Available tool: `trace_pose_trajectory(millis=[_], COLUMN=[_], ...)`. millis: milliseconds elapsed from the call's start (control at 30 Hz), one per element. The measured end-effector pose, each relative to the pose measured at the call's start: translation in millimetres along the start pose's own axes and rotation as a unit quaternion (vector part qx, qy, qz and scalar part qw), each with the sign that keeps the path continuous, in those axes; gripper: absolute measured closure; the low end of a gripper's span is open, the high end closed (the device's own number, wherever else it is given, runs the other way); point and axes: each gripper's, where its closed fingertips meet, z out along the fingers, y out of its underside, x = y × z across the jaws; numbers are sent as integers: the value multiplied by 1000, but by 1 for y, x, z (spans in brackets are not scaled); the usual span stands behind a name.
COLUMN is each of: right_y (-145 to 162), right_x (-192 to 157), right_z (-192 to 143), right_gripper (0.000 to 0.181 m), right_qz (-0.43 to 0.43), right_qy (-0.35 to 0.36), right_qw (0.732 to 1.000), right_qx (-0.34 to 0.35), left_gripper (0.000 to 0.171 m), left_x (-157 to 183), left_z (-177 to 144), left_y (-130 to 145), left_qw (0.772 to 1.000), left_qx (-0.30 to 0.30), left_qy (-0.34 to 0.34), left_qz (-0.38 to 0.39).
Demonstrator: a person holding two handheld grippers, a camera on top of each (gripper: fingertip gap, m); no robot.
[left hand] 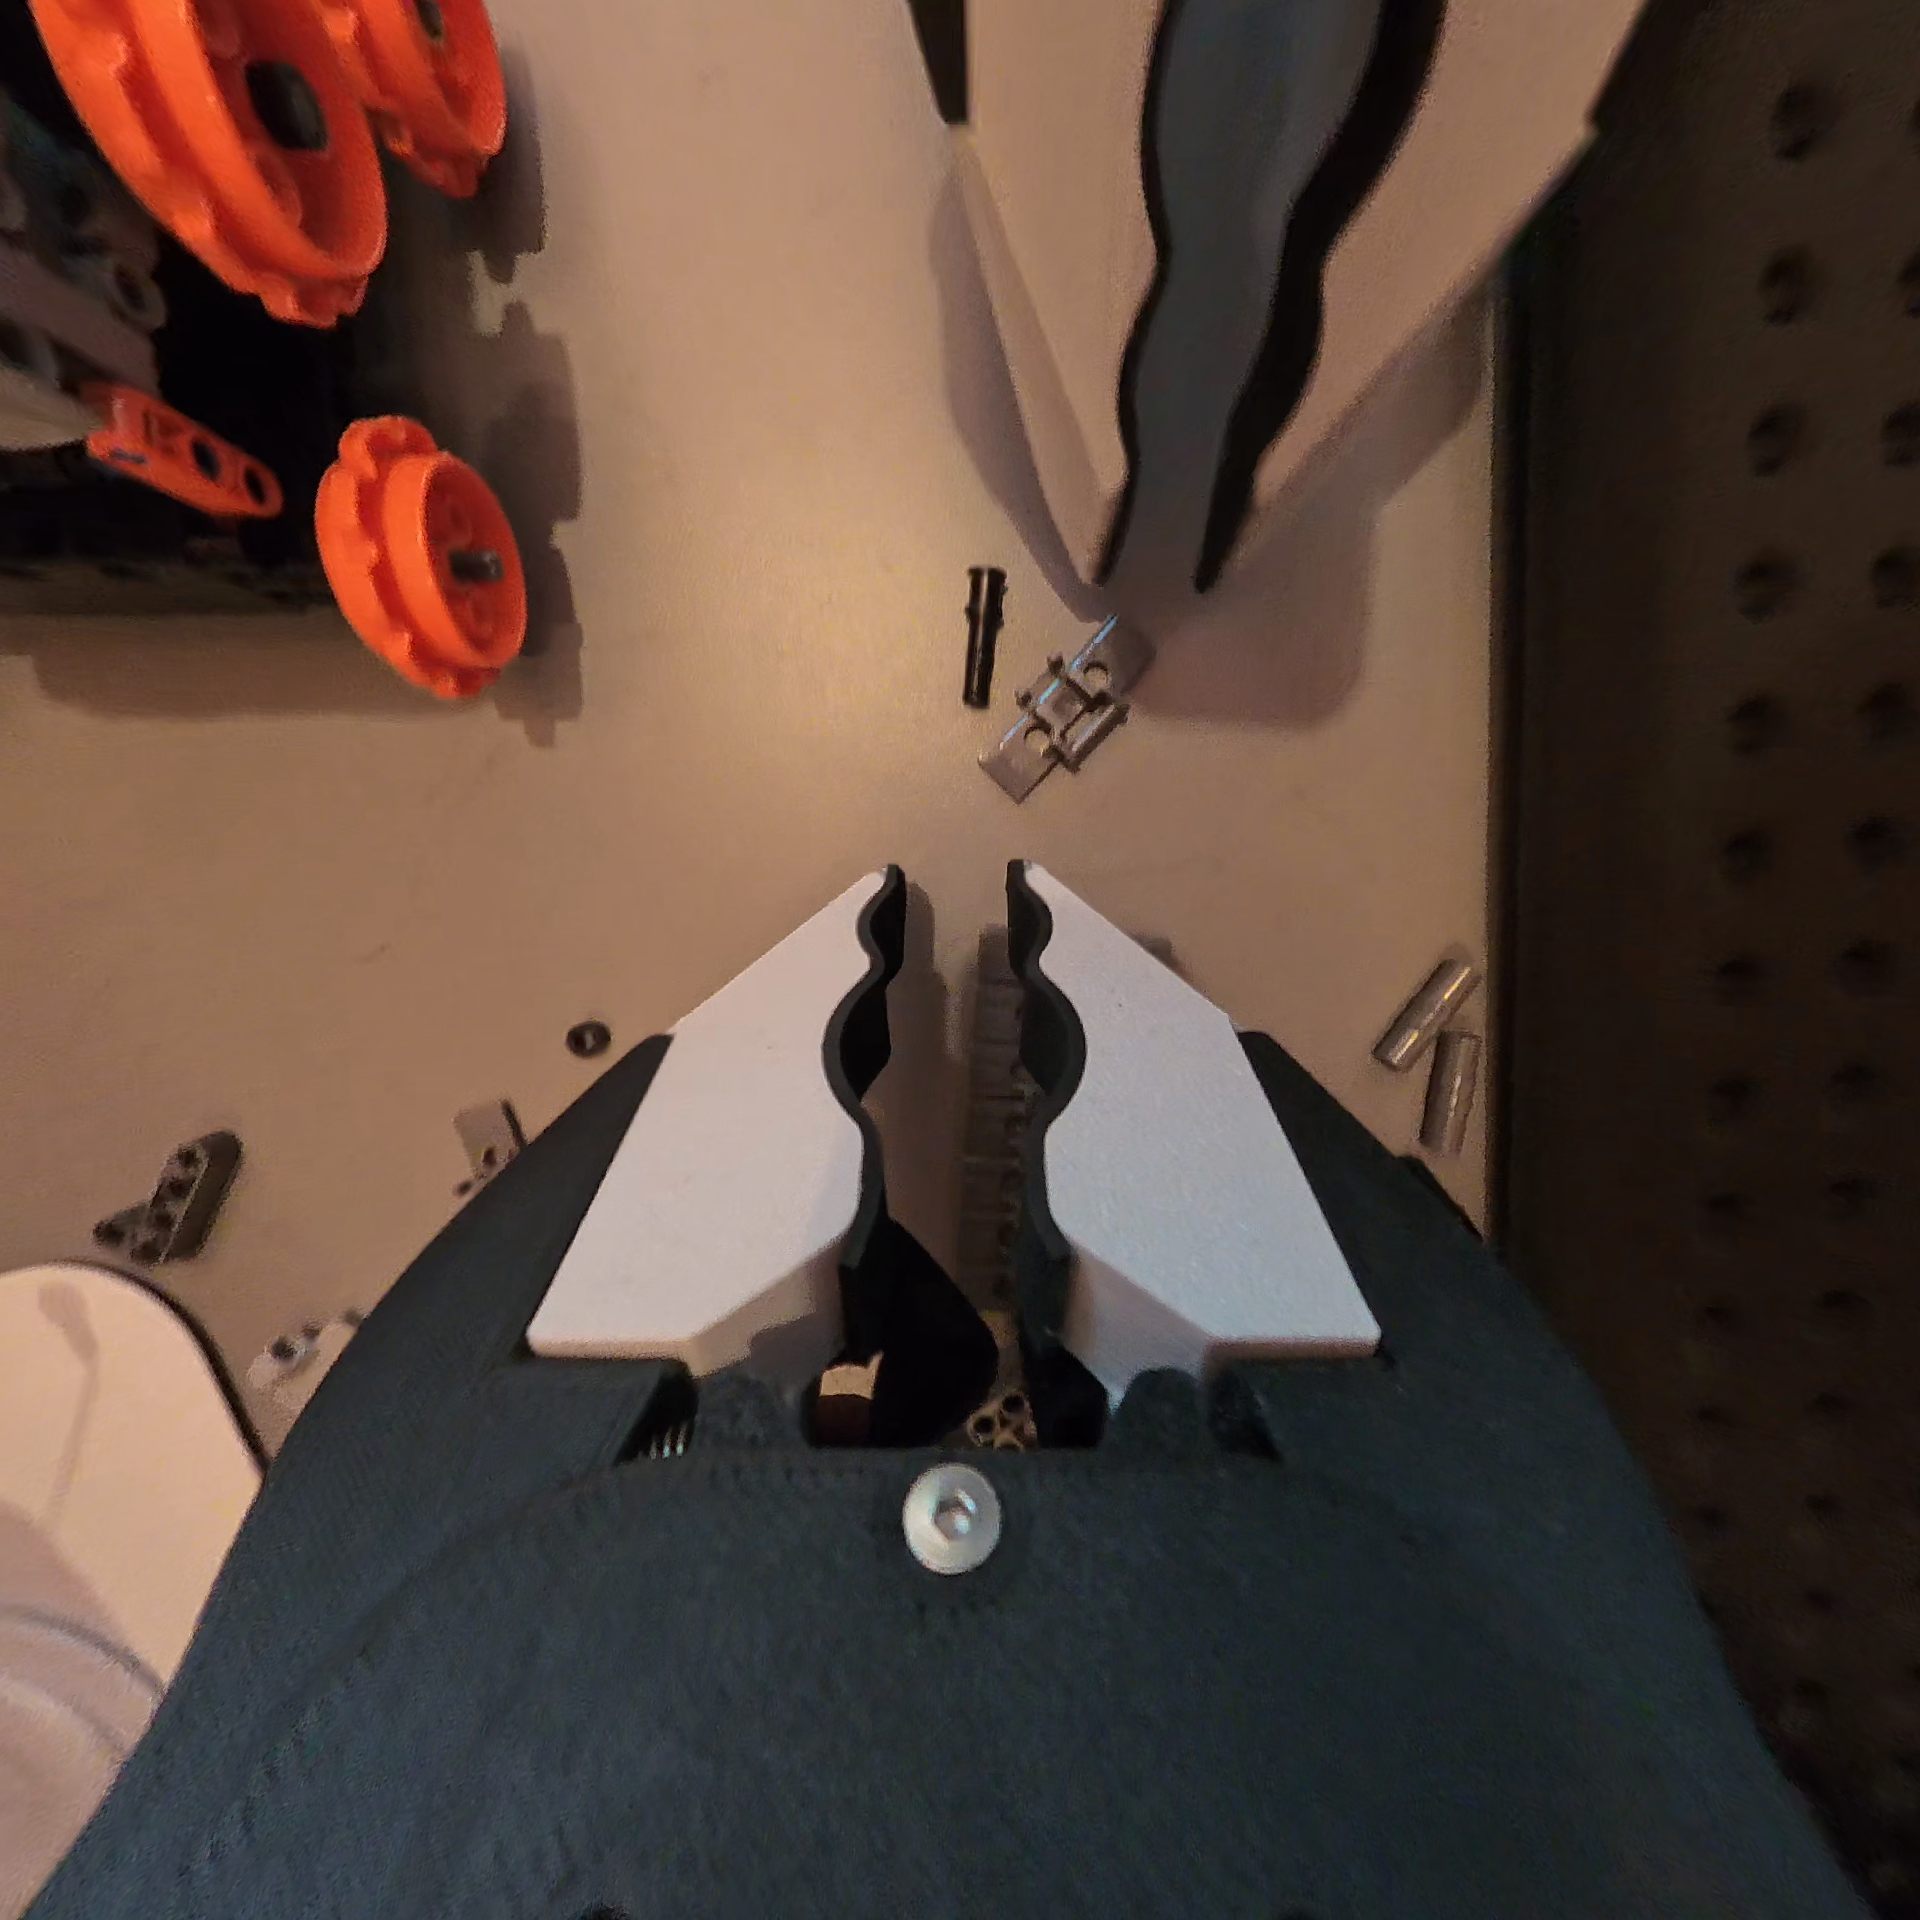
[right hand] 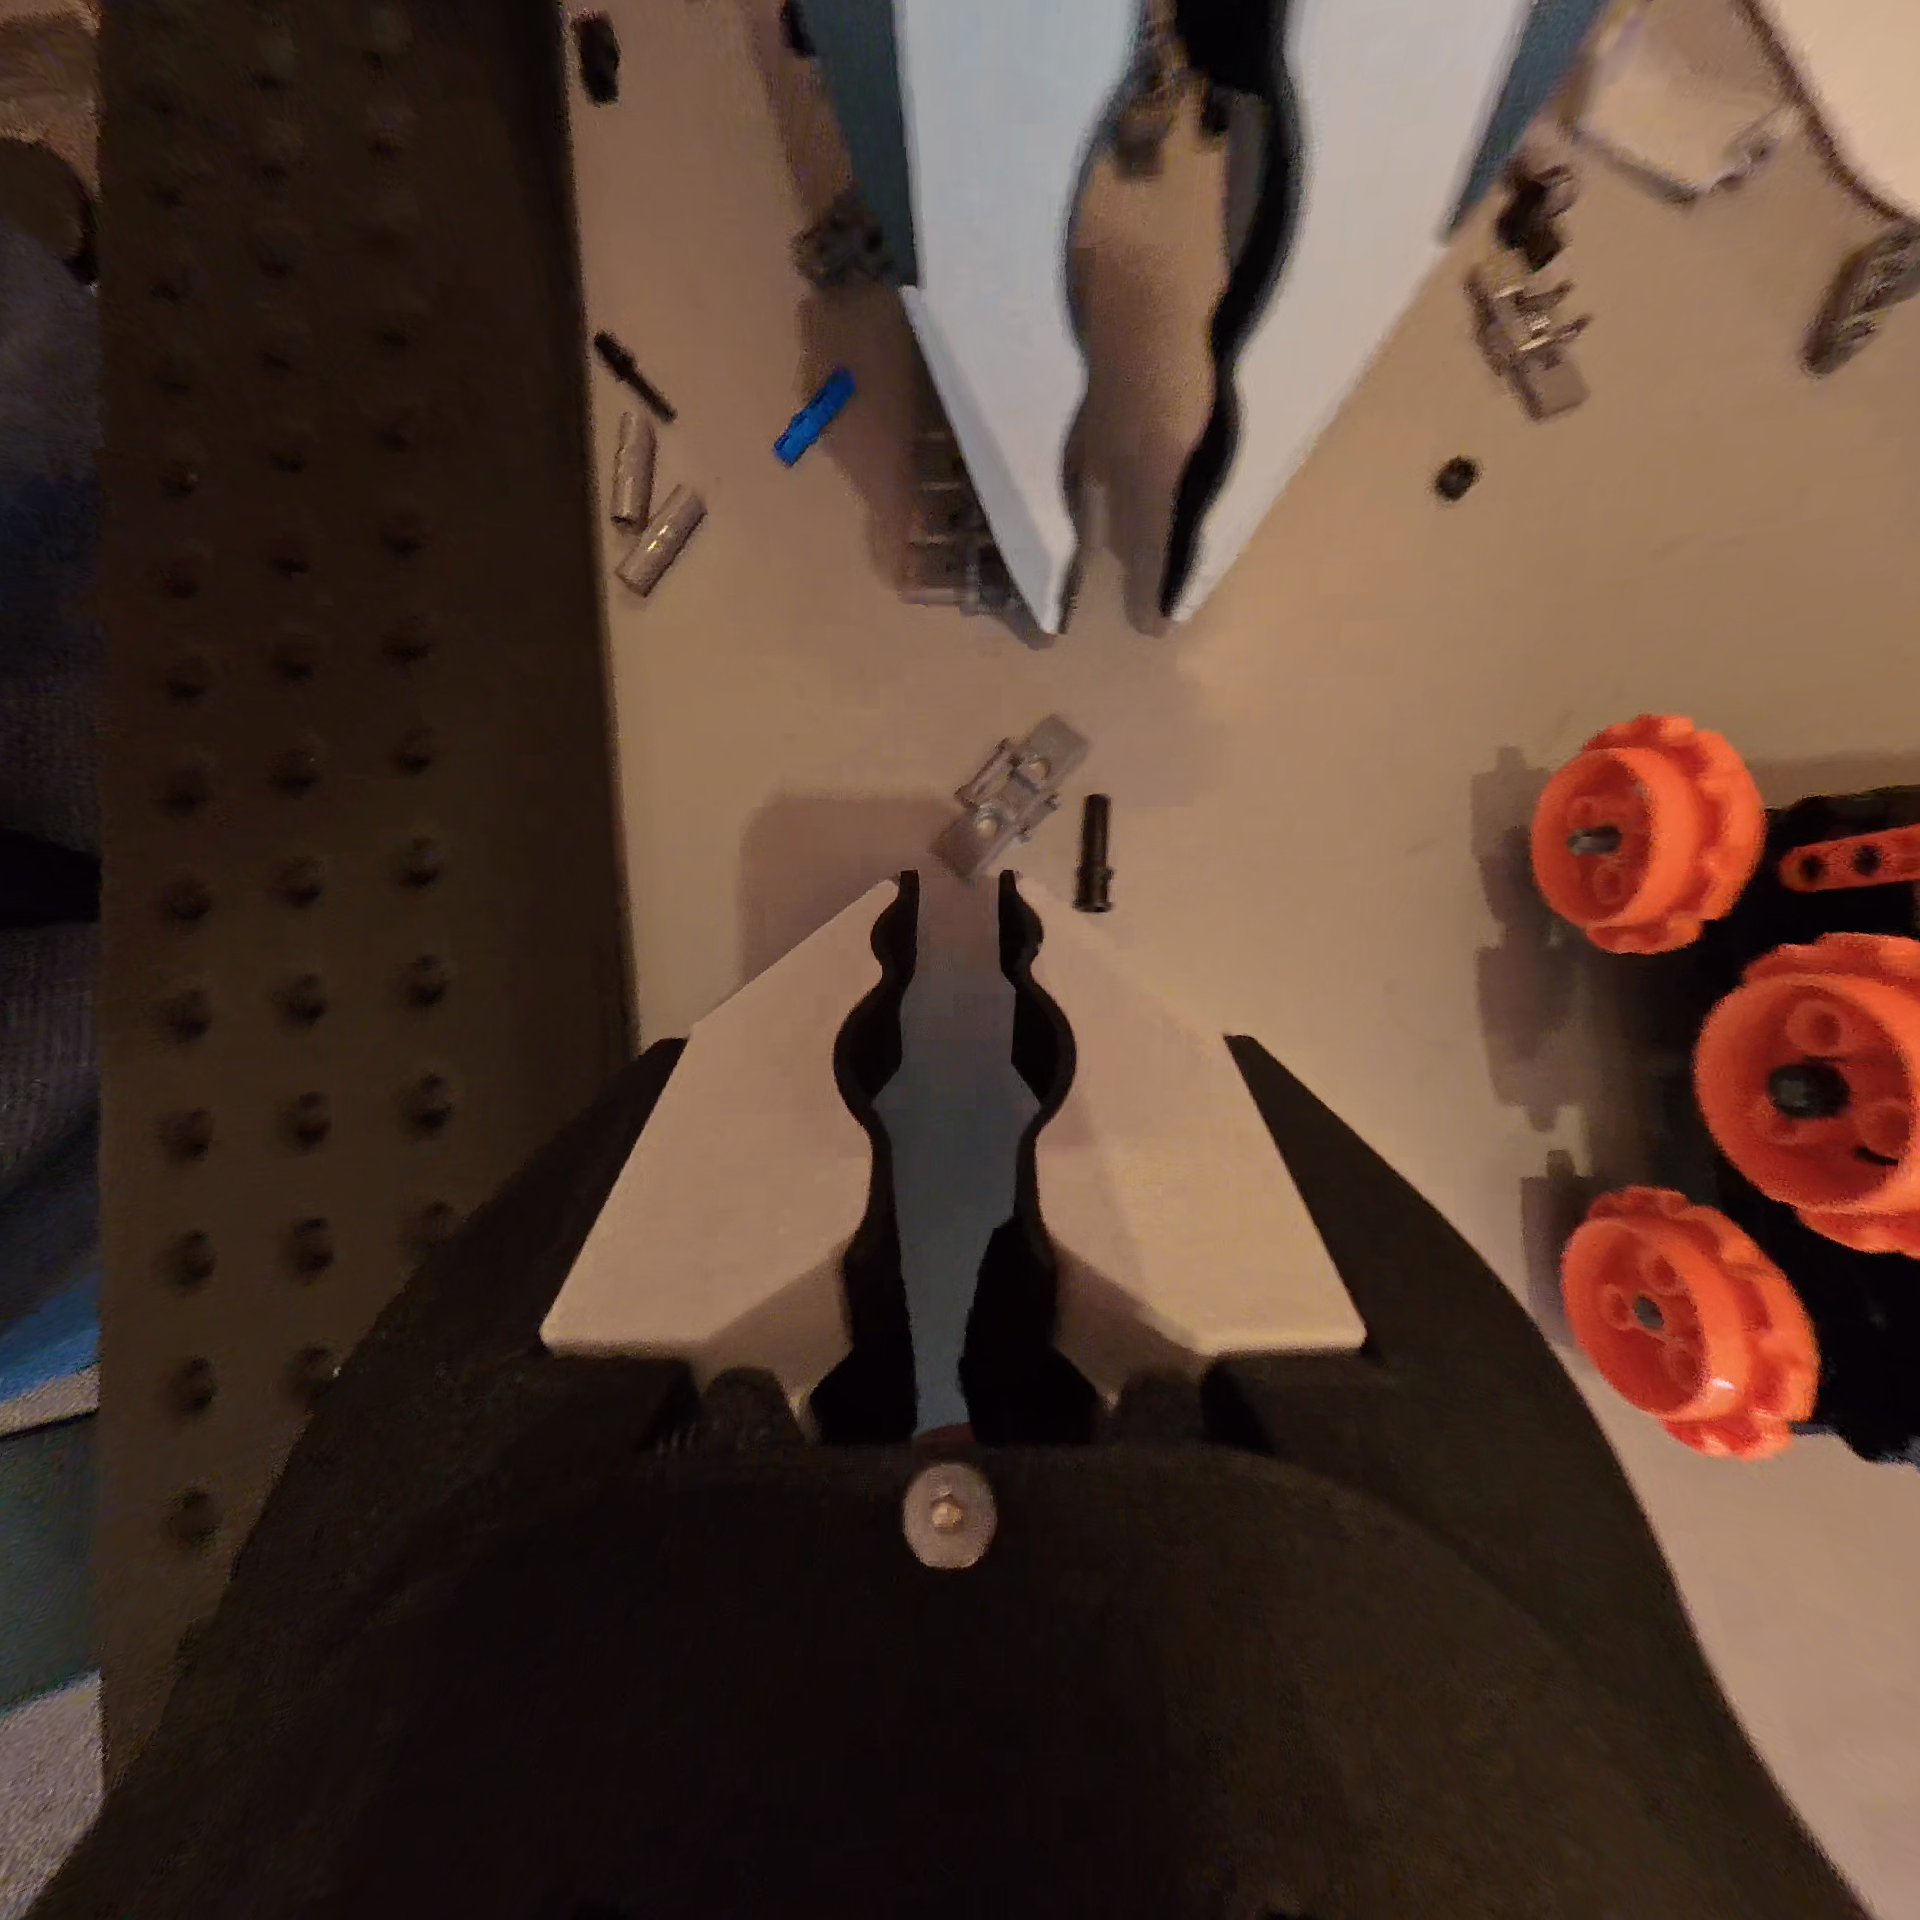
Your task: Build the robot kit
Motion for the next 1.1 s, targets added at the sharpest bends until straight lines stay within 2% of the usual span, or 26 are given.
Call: trace_pose_trajectory(millis=[133,233,400,533,700,800,1100], right_y=[-6,1,-13,-21,-14,-16,-27], right_x=[8,7,-12,11,15,14,10], right_z=[0,10,13,5,16,20,26], right_gripper=[167,173,169,166,159,166,167], right_qz=[-20,-27,-35,-33,-76,-78,-55], right_qy=[24,21,-26,28,26,17,6], right_qw=[999,999,999,999,997,997,998], right_qx=[10,-23,7,22,-10,-6,15], left_gripper=[153,153,152,152,151,151,152], left_x=[0,2,14,14,16,17,18], left_z=[-16,-26,-32,-35,-32,-30,-20], left_y=[10,22,35,42,47,46,40], left_qw=[999,997,997,996,996,997,996], left_qx=[18,22,36,41,46,49,58], left_qy=[-46,-71,-68,-75,-67,-62,-66], left_qz=[-2,-10,-20,-23,-20,-15,-4])
